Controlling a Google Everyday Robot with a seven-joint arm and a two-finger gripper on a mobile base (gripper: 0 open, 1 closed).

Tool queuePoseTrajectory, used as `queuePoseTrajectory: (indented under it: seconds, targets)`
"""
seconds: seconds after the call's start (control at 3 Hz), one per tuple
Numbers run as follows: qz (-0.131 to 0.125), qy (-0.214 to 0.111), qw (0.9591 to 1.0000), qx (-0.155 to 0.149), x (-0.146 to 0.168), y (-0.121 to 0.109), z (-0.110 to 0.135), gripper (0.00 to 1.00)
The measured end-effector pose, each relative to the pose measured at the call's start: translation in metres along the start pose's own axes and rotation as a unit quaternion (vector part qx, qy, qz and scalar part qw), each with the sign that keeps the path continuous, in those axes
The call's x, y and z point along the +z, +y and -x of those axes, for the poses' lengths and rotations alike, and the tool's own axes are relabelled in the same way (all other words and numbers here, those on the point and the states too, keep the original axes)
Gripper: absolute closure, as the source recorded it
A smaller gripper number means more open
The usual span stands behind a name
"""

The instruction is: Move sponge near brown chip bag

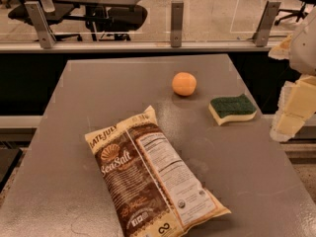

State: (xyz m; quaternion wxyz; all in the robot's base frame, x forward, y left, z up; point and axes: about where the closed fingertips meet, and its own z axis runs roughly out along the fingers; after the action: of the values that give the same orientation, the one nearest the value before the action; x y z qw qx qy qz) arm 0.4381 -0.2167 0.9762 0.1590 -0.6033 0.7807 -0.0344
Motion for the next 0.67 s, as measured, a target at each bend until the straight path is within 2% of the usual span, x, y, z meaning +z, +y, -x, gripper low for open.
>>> queuePoseTrajectory:
  seconds: [0.33,0.67]
  targets:
    - [0.0,0.0,1.0,0.0,0.0,0.0,0.0,0.0]
    - [0.003,-0.009,1.0,-0.004,0.016,-0.012,-0.001,0.0]
